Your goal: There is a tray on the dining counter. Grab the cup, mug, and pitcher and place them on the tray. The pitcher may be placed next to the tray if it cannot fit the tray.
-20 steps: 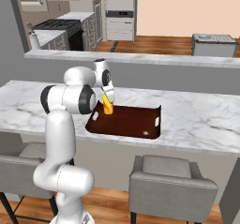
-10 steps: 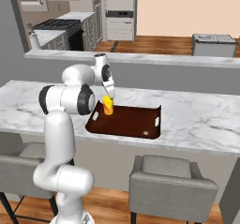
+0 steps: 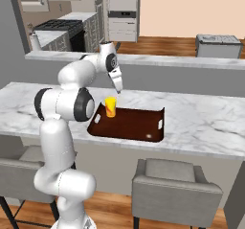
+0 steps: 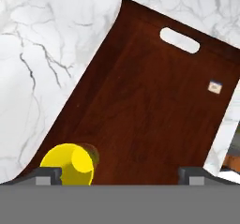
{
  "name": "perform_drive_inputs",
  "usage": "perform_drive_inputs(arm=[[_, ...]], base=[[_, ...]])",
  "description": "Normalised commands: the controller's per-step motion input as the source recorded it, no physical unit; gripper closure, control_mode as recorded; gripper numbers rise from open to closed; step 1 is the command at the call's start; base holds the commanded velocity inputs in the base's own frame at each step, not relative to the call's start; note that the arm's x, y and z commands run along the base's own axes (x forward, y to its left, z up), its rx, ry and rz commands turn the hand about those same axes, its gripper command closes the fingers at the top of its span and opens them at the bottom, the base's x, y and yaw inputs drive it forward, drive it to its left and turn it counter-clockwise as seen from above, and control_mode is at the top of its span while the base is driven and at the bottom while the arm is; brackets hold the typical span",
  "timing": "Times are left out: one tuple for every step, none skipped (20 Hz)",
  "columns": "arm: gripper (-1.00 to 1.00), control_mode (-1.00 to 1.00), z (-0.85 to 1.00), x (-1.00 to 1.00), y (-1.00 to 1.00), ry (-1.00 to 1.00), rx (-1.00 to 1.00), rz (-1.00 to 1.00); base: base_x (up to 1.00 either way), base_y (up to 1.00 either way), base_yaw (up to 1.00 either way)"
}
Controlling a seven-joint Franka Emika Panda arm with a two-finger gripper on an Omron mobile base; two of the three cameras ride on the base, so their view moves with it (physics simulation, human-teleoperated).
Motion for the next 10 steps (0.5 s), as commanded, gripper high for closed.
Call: perform_drive_inputs(arm=[[-1.0, -1.0, 0.6, -0.62, -0.08, -0.06, 0.0, 0.13], [-1.0, -1.0, 0.55, -0.68, 0.0, -0.06, 0.0, 0.17], [-1.0, -1.0, 0.58, -0.81, 0.0, -0.08, 0.0, 0.21], [-1.0, -1.0, 0.47, -0.88, 0.0, -0.12, 0.0, 0.22], [-1.0, -1.0, 0.47, -0.85, 0.0, -0.1, 0.0, 0.23], [-1.0, -1.0, 0.51, -0.85, 0.0, -0.09, 0.0, 0.24], [-1.0, -1.0, 0.54, -0.88, 0.03, -0.09, 0.0, 0.25], [-1.0, -1.0, 0.58, -0.96, 0.06, -0.1, 0.0, 0.29], [-1.0, -1.0, 0.57, -0.95, 0.09, -0.09, 0.0, 0.33], [-1.0, -1.0, 0.54, -0.98, 0.06, -0.08, 0.0, 0.33]], base=[[0.0, 0.0, 0.0], [0.0, 0.0, 0.0], [0.0, 0.0, 0.0], [0.0, 0.0, 0.0], [0.0, 0.0, 0.0], [0.0, 0.0, 0.0], [0.0, 0.0, 0.0], [0.0, 0.0, 0.0], [0.0, 0.0, 0.0], [0.0, 0.0, 0.0]])
